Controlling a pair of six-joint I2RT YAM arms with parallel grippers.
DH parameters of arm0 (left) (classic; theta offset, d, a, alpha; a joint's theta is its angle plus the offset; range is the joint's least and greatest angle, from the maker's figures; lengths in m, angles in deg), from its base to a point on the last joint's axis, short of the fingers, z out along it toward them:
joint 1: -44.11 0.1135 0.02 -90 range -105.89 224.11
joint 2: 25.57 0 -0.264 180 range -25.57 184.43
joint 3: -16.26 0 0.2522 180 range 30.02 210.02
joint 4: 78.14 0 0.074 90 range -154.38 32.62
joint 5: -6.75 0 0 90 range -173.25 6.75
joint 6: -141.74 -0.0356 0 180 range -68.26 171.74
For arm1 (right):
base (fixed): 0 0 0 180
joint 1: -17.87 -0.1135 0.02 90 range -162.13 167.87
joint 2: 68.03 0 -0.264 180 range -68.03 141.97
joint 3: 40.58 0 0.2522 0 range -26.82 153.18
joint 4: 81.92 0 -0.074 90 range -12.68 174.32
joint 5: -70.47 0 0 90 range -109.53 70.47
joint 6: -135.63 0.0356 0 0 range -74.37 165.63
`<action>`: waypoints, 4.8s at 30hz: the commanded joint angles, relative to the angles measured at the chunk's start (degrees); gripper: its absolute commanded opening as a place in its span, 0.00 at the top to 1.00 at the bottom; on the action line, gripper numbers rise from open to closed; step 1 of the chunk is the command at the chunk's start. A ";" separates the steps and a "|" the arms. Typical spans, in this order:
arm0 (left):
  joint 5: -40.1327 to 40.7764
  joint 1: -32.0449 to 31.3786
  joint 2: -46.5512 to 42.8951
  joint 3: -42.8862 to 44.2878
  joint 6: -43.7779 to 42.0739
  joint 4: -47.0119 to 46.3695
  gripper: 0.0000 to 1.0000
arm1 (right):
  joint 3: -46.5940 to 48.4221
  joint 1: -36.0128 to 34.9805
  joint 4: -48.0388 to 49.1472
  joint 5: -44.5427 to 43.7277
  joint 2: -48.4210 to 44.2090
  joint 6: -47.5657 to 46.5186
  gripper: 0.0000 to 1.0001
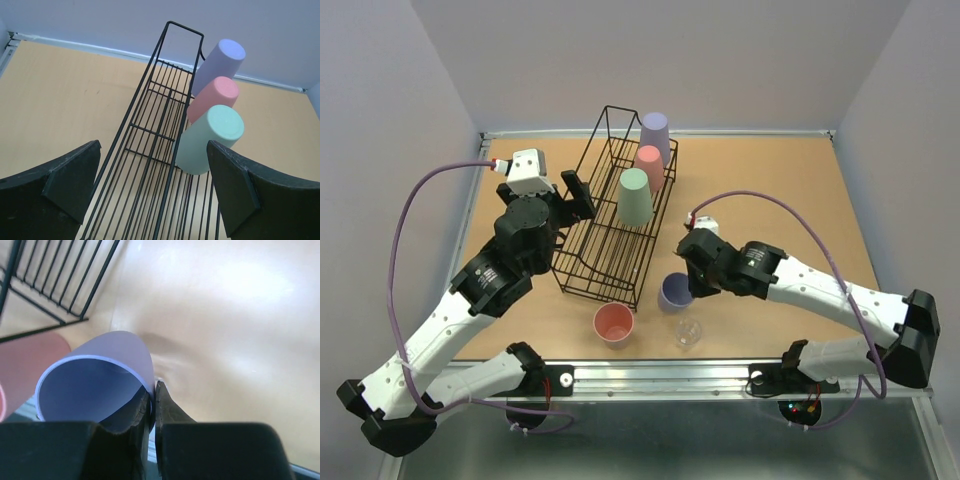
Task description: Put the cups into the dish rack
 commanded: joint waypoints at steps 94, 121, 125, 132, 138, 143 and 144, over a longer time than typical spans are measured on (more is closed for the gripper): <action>-69.21 21.05 30.14 6.33 63.09 -86.63 0.99 | 18.43 21.88 51.42 23.29 -0.96 16.02 0.88; -48.83 16.06 15.63 15.30 0.09 -6.20 1.00 | 11.04 21.96 11.80 -8.78 -25.30 -4.47 0.00; -37.68 7.70 16.60 14.15 -1.69 -3.90 1.00 | 10.60 21.88 9.94 -9.40 -26.27 -5.70 0.00; -26.67 1.45 16.95 12.57 -5.99 -2.15 1.00 | 9.98 21.88 8.18 -10.63 -27.33 -5.44 0.00; -22.37 -1.36 17.83 10.64 -8.64 -0.12 1.00 | 9.72 21.88 7.04 -10.63 -27.24 -5.53 0.00; -20.16 -1.54 17.13 7.21 -9.69 -0.21 1.00 | 9.63 21.88 6.69 -10.81 -26.89 -5.53 0.00; -20.08 -1.62 17.21 6.86 -9.95 -0.21 1.00 | 9.63 21.88 6.60 -10.81 -26.80 -5.53 0.00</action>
